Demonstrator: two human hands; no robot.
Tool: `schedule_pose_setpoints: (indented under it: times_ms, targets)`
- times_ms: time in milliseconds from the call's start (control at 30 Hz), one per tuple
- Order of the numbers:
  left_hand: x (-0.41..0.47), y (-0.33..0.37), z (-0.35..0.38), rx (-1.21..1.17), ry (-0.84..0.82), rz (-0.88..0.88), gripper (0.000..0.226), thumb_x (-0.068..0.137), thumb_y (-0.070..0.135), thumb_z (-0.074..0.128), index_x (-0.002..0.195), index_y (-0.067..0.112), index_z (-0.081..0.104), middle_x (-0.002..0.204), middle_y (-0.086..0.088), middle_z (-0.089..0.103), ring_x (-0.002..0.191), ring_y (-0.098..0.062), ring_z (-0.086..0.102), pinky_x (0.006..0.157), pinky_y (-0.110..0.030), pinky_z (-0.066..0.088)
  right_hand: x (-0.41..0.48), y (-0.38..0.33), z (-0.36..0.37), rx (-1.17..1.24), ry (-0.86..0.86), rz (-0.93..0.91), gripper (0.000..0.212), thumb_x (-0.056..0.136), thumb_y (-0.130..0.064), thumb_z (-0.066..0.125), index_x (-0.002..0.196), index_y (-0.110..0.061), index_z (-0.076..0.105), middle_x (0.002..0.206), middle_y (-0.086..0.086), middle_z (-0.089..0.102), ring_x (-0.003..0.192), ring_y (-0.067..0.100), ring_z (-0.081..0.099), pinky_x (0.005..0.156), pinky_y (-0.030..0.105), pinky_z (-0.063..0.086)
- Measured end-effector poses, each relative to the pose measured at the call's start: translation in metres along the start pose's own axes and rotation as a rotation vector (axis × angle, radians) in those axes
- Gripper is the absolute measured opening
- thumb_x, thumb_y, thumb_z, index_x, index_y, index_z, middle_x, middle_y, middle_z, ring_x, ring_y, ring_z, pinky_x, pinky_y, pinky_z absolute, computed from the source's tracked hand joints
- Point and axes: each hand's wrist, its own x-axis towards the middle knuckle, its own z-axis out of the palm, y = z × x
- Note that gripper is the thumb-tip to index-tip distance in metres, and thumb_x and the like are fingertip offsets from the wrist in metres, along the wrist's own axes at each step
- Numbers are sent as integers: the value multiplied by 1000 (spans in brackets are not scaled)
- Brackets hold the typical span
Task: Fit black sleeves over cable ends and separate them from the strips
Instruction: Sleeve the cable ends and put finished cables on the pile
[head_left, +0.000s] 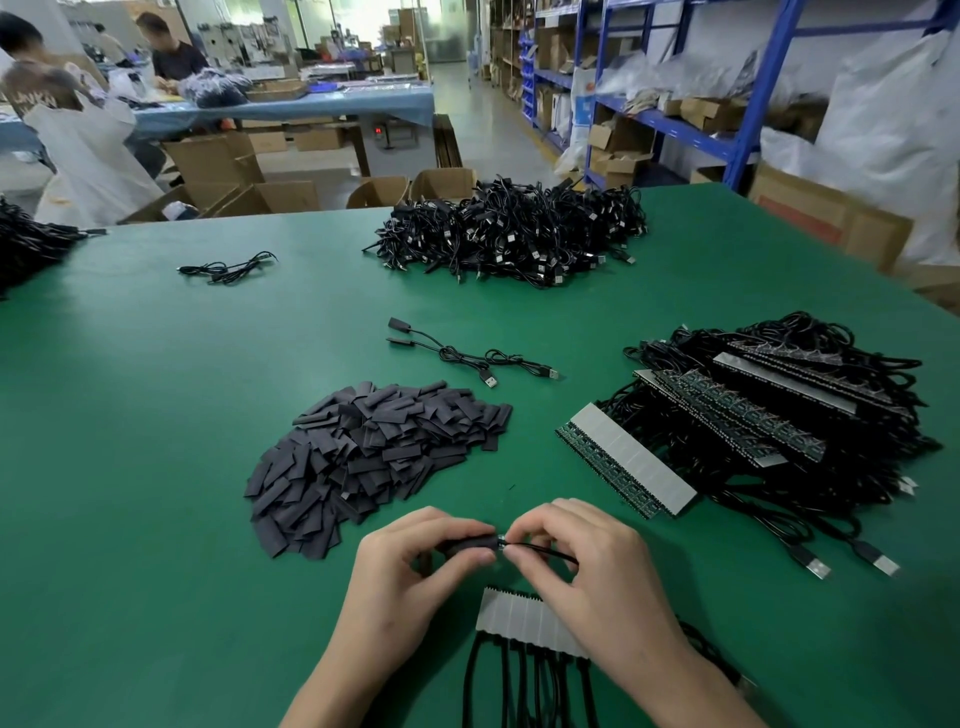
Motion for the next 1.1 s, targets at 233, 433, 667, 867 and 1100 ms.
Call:
schedule_pose_setpoints:
  times_ms: [233, 433, 667, 867, 1100]
  targets:
    - [-1, -1, -1, -27, 37, 17, 14, 81, 30, 80, 93, 36, 81, 88, 17, 75, 83, -9, 70, 70, -16, 49, 1, -2, 0, 16, 10, -16, 2, 89, -36, 68, 88, -36, 66, 83, -26, 60, 85, -3, 59, 68, 5, 39]
    - [-2, -3, 1, -23, 29, 11, 13, 82, 32, 80, 94, 33, 82, 88, 15, 74, 81, -11, 70, 69, -20, 51, 0, -1, -2, 36, -3, -16, 5, 89, -37, 68, 85, -34, 66, 82, -23, 60, 85, 1, 60, 66, 9, 40]
    - [-2, -2, 2, 0, 12, 49, 14, 82, 35, 79, 96, 32, 82, 88, 17, 74, 81, -11, 70, 68, -30, 53, -1, -2, 0, 87, -21, 38, 7, 86, -34, 76, 86, -35, 68, 84, -25, 64, 85, -1, 62, 67, 7, 41]
    - [0, -1, 1, 7, 49, 83, 16, 82, 27, 81, 98, 32, 81, 89, 17, 73, 81, -7, 69, 68, -16, 49, 2, 2, -2, 158, -62, 172, 23, 86, -58, 58, 93, -39, 68, 85, -21, 68, 78, 8, 66, 65, 24, 53]
    - [1, -3, 1, 74, 182, 96, 32, 77, 29, 87, 108, 25, 79, 90, 14, 70, 77, -10, 66, 67, -17, 49, 3, 3, -2, 253, -151, 237, 15, 96, -40, 63, 84, -34, 68, 67, -9, 68, 55, 2, 58, 53, 18, 43]
